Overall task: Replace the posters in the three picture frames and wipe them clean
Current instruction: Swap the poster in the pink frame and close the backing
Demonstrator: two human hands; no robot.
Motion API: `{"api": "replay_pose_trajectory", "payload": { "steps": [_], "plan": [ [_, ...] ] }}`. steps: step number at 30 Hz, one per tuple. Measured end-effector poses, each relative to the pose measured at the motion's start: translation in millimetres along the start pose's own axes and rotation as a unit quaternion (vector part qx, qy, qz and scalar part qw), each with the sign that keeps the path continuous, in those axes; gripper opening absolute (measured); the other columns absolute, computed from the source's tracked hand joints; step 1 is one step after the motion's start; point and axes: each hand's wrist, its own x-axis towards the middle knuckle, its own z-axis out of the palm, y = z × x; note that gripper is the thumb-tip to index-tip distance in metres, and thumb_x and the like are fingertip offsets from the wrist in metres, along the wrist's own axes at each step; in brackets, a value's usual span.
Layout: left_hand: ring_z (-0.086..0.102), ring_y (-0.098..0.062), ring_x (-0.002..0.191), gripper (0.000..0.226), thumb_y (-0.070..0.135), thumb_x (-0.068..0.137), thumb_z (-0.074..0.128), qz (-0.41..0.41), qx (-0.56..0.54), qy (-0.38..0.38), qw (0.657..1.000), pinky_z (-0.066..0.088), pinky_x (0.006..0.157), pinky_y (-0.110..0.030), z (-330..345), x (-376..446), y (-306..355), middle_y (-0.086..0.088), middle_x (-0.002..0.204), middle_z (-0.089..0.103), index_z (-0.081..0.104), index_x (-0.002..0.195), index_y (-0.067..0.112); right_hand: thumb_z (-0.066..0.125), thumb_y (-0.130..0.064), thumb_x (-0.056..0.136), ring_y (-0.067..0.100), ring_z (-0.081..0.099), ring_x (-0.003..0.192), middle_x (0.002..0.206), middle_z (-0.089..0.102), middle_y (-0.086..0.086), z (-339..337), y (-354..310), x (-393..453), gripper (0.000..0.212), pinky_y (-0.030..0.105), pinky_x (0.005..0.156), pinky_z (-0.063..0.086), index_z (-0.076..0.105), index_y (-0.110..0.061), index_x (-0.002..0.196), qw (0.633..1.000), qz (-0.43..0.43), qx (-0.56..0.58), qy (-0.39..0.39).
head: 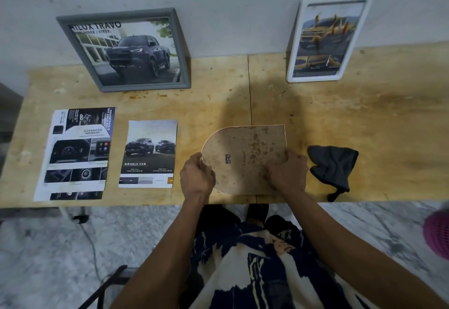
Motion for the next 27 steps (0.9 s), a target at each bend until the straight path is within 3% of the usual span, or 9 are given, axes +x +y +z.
{"api": "replay_pose_trajectory", "payload": {
  "steps": [4, 8, 11, 14, 17, 22, 27],
  "plan": [
    [0.065, -0.028, 0.086, 0.02, 0.019, 0.085, 0.072, -0.003, 0.014, -0.022, 1.0, 0.041, 0.068, -0.026, 0.4, 3.5, -0.3, -0.007, 0.095, 0.071, 0.068, 0.103, 0.012, 0.063, -0.04, 0.084, 0.033, 0.041, 0.121, 0.131, 0.04, 0.011, 3.1, 2.3, -0.1, 0.061, 0.043, 0.088, 0.046, 0.044, -0.019, 0.138, 0.999, -0.02, -0.03, 0.014],
    [0.061, -0.028, 0.105, 0.062, 0.047, 0.067, 0.084, -0.012, 0.028, -0.061, 0.998, 0.056, 0.081, -0.042, 4.5, 7.9, -0.5, -0.005, 0.114, 0.063, 0.062, 0.116, 0.017, 0.064, -0.045, 0.082, 0.032, 0.038, 0.124, 0.134, 0.036, 0.007, 0.0, 5.7, 2.2, 0.067, 0.044, 0.086, 0.046, 0.041, -0.018, 0.139, 0.997, -0.058, -0.058, 0.002],
    [0.038, -0.029, 0.129, 0.097, 0.048, 0.062, 0.089, 0.024, 0.061, -0.096, 0.993, 0.048, 0.095, -0.048, 4.7, 3.3, 7.3, -0.006, 0.14, 0.038, 0.04, 0.142, 0.024, 0.063, -0.038, 0.083, 0.029, 0.028, 0.133, 0.144, 0.029, 0.004, -6.8, 6.1, 10.4, 0.075, 0.044, 0.091, 0.041, 0.028, -0.02, 0.146, 0.987, -0.141, -0.08, -0.003],
    [0.025, -0.032, 0.132, 0.115, 0.051, 0.058, 0.09, 0.07, 0.132, -0.148, 0.978, 0.042, 0.098, -0.048, 3.5, 2.5, 18.2, -0.004, 0.15, 0.022, 0.027, 0.152, 0.031, 0.058, -0.04, 0.085, 0.032, 0.009, 0.145, 0.16, 0.008, -0.001, -13.5, 5.2, 25.5, 0.081, 0.047, 0.108, 0.03, 0.016, -0.021, 0.152, 0.959, -0.205, -0.182, -0.077],
    [0.026, -0.034, 0.128, 0.121, 0.053, 0.052, 0.092, 0.061, 0.167, -0.167, 0.97, 0.037, 0.104, -0.045, 6.7, 6.3, 21.5, -0.006, 0.15, 0.022, 0.029, 0.153, 0.031, 0.055, -0.044, 0.087, 0.034, 0.005, 0.147, 0.161, -0.002, -0.007, -15.2, 7.8, 32.8, 0.08, 0.049, 0.11, 0.03, 0.015, -0.024, 0.153, 0.937, -0.215, -0.242, -0.129],
    [0.024, -0.035, 0.129, 0.119, 0.046, 0.055, 0.094, 0.05, 0.168, -0.153, 0.973, 0.037, 0.105, -0.044, 11.5, 5.3, 23.0, -0.006, 0.151, 0.02, 0.028, 0.153, 0.031, 0.06, -0.047, 0.089, 0.035, 0.017, 0.14, 0.158, 0.001, -0.011, -18.9, 6.7, 29.3, 0.08, 0.053, 0.1, 0.042, 0.016, -0.025, 0.152, 0.924, -0.237, -0.276, -0.118],
    [0.027, -0.035, 0.127, 0.121, 0.052, 0.056, 0.091, 0.063, 0.183, -0.151, 0.969, 0.035, 0.105, -0.043, 12.4, 5.8, 19.7, -0.007, 0.149, 0.023, 0.026, 0.154, 0.029, 0.063, -0.054, 0.084, 0.037, 0.012, 0.146, 0.161, -0.008, -0.006, -20.2, 14.5, 35.0, 0.092, 0.054, 0.11, 0.031, 0.008, -0.029, 0.153, 0.912, -0.266, -0.27, -0.16]
  ]
}}
